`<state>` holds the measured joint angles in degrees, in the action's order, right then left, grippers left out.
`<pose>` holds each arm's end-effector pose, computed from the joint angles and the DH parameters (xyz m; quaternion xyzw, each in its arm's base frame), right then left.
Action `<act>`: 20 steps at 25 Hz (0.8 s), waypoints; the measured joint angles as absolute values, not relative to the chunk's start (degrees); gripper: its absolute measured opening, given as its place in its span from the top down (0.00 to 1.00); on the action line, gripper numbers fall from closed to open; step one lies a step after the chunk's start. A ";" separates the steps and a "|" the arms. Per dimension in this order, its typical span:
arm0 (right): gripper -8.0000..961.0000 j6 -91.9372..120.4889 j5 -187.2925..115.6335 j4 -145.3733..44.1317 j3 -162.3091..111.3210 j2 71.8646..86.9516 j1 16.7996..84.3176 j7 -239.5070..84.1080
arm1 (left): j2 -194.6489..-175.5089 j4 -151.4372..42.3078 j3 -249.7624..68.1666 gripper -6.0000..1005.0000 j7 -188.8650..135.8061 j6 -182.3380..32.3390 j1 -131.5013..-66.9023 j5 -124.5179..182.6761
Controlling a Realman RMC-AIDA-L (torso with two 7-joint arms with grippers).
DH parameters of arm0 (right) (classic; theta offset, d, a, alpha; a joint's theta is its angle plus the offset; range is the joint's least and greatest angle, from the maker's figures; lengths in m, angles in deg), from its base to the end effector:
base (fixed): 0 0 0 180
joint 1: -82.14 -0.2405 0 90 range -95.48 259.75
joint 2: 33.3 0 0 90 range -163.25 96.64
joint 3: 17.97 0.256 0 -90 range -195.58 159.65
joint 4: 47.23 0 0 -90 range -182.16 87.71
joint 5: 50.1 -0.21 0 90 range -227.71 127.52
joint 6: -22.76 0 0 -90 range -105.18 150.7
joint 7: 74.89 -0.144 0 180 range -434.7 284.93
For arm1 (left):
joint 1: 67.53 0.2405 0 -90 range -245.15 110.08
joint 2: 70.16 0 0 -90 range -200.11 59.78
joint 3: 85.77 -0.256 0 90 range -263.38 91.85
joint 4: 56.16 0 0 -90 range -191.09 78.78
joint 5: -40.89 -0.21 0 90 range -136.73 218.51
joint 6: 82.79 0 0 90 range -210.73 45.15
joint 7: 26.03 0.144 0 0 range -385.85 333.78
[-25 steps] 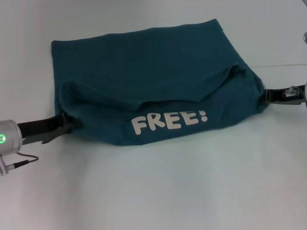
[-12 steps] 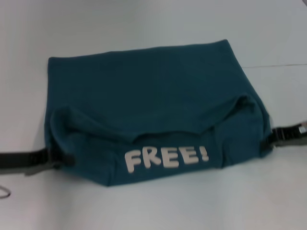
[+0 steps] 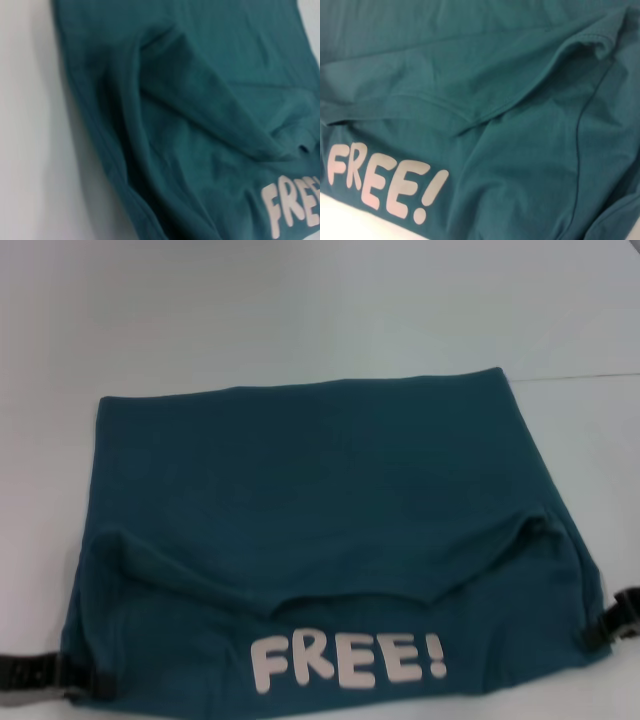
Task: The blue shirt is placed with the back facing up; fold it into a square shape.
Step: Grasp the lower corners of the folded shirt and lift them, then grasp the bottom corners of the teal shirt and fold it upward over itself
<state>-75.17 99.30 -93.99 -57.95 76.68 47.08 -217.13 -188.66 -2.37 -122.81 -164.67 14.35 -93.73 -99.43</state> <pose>0.3125 0.3300 0.0733 -0.7632 0.6374 -0.0528 0.0925 -0.3125 0.2954 0.0367 -0.7584 -0.6445 -0.0630 0.0738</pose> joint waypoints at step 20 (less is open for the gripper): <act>0.93 -80.74 98.67 -93.60 -52.66 74.92 46.96 -213.81 | -187.63 -1.85 -117.39 0.97 -160.89 19.75 -94.23 -104.11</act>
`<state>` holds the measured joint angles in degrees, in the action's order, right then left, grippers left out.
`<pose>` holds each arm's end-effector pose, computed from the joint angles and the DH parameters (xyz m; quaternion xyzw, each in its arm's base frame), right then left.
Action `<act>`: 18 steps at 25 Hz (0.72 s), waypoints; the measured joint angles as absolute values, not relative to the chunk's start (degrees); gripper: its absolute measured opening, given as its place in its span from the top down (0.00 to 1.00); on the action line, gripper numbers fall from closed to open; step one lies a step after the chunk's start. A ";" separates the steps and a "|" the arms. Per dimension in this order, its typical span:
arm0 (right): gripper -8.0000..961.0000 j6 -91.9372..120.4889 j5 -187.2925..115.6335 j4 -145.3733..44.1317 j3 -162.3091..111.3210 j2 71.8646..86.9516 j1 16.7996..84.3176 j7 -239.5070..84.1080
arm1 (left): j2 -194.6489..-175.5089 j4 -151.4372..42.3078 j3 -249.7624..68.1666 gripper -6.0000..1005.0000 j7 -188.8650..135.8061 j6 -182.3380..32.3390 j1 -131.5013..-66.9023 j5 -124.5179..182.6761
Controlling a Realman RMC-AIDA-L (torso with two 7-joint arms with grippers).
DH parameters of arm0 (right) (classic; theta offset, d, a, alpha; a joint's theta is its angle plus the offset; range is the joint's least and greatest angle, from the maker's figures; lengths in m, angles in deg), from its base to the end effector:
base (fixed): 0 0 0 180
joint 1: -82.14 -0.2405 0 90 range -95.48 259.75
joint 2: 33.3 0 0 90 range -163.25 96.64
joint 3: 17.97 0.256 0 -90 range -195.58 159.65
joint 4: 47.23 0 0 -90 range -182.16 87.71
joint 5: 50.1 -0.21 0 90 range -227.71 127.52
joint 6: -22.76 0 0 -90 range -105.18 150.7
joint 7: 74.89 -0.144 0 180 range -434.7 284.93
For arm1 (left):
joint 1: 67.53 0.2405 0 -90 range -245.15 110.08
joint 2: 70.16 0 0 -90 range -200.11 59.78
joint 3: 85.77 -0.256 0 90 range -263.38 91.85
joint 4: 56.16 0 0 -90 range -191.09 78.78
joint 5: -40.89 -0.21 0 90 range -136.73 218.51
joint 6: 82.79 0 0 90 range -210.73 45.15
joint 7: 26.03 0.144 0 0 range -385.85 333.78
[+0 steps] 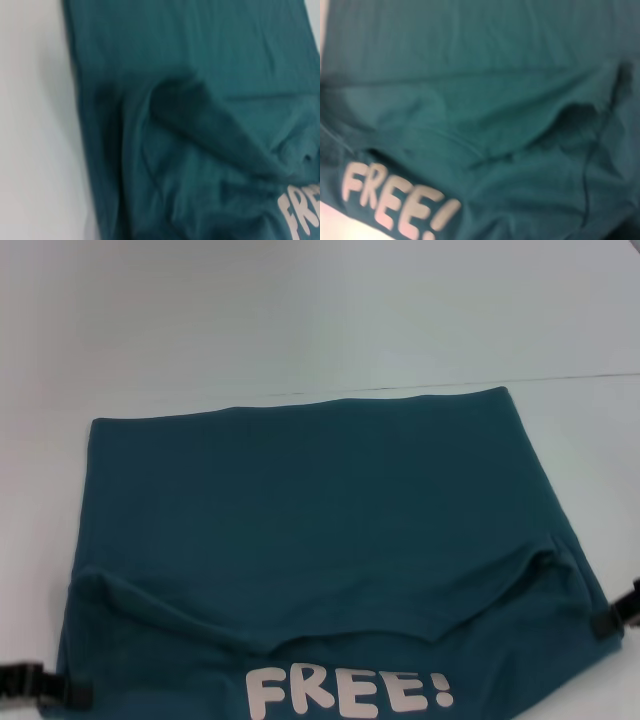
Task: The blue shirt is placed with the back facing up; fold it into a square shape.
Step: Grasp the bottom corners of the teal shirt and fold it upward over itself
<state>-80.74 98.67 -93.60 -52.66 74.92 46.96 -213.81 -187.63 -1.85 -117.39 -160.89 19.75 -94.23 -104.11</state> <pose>0.3103 0.3231 0.0912 -0.7707 0.6334 -0.0223 0.0656 -0.3204 0.2838 0.0526 -0.7653 -0.6387 -0.0492 0.0628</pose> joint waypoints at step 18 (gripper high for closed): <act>0.91 -72.00 88.36 -93.36 -43.38 71.88 43.54 -215.36 | -183.31 -3.02 -111.01 0.97 -169.64 16.07 -106.01 -102.56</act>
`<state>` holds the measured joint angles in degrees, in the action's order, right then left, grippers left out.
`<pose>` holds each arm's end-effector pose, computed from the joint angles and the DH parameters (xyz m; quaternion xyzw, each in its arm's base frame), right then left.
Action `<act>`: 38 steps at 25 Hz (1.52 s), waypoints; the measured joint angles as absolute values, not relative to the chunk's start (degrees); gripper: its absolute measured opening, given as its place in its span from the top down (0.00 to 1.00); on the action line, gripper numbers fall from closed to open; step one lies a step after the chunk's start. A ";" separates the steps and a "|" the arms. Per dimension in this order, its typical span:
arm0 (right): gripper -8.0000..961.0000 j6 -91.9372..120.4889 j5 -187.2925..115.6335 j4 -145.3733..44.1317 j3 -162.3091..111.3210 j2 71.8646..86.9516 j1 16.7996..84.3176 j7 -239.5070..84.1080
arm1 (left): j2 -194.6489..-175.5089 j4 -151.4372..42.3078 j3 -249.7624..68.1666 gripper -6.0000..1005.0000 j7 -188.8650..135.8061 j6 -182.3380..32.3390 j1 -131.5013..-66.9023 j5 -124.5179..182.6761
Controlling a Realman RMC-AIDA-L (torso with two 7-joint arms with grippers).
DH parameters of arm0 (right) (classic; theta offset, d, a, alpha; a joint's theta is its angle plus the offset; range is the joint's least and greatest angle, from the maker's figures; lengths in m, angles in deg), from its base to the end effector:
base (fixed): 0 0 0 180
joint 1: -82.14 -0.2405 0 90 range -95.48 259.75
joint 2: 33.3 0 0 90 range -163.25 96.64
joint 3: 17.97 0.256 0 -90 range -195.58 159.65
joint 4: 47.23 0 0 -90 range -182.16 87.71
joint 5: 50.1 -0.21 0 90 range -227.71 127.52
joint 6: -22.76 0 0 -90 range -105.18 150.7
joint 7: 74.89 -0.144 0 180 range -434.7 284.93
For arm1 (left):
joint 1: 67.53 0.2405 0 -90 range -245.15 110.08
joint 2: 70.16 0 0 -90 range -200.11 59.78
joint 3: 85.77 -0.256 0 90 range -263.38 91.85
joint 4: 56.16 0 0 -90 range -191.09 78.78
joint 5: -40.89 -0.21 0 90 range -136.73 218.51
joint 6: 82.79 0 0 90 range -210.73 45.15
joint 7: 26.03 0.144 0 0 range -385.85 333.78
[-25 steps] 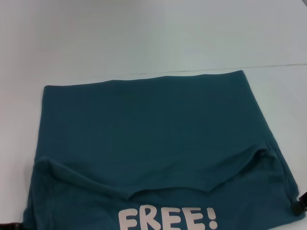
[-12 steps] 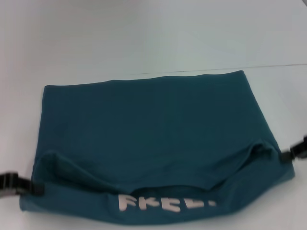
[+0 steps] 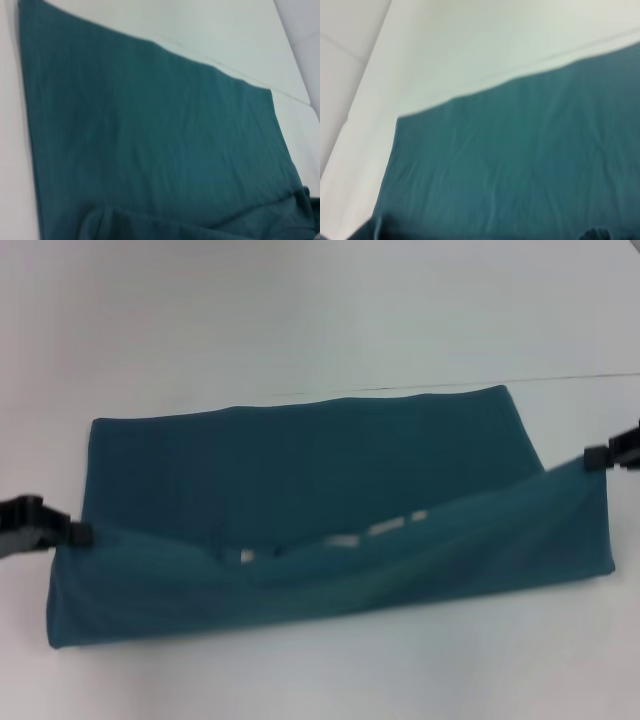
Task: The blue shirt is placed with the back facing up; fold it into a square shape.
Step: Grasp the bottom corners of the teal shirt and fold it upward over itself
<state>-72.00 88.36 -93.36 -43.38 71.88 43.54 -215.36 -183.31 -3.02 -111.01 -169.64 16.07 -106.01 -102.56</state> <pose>0.2874 0.3769 0.1374 -0.7591 0.6123 0.1468 0.1653 -0.2734 0.3598 0.0943 -0.7566 -0.6315 -0.1182 0.1214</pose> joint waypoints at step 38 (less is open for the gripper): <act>0.87 -10.41 83.30 -80.31 -56.60 80.58 32.95 -215.52 | -185.33 -15.87 -125.29 0.97 -175.93 -29.45 -116.89 -102.83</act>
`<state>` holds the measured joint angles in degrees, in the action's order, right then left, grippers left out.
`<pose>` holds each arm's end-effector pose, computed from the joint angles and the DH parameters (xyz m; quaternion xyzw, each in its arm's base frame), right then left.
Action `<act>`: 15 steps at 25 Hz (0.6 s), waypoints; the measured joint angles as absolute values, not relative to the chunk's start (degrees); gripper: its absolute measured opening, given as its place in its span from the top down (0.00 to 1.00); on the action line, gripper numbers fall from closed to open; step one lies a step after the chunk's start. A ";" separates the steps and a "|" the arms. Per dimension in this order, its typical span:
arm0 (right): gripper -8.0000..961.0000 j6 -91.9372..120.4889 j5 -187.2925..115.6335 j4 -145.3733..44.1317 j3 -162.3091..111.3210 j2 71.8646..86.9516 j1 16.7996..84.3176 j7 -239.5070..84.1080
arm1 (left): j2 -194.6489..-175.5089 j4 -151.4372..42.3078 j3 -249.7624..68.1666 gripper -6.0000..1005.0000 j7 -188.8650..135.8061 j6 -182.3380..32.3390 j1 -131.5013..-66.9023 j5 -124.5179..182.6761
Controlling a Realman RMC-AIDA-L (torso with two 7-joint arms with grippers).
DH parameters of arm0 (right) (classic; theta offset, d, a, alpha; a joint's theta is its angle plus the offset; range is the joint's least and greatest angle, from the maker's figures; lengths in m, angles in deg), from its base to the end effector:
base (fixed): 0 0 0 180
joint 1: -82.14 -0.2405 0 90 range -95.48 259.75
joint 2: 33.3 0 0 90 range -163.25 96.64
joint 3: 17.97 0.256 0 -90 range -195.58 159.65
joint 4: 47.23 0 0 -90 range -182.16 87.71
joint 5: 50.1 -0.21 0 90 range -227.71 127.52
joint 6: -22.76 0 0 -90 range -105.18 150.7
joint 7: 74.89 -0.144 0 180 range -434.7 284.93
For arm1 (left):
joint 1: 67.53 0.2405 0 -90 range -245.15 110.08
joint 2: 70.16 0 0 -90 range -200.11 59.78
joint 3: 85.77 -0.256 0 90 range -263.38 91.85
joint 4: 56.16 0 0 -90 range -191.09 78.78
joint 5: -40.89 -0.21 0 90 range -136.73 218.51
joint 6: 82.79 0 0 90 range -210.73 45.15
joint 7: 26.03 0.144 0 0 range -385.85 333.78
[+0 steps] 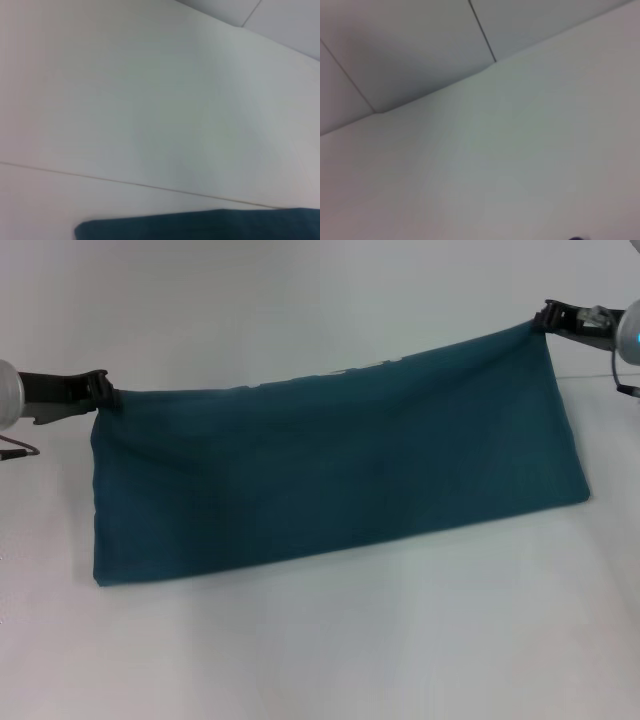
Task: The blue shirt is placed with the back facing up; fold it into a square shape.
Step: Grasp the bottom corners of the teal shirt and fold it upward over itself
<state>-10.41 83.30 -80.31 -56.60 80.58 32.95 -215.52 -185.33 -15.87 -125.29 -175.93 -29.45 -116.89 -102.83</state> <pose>0.2570 0.4950 0.0766 -0.6730 0.5416 0.2153 0.4553 -0.2350 0.4724 0.0547 -0.7295 -0.5725 -0.1457 0.3448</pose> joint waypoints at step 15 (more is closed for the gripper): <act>0.85 -1.08 83.29 -77.02 -61.64 81.39 29.87 -215.76 | -186.48 -17.26 -127.51 0.97 -175.94 -37.10 -117.17 -102.97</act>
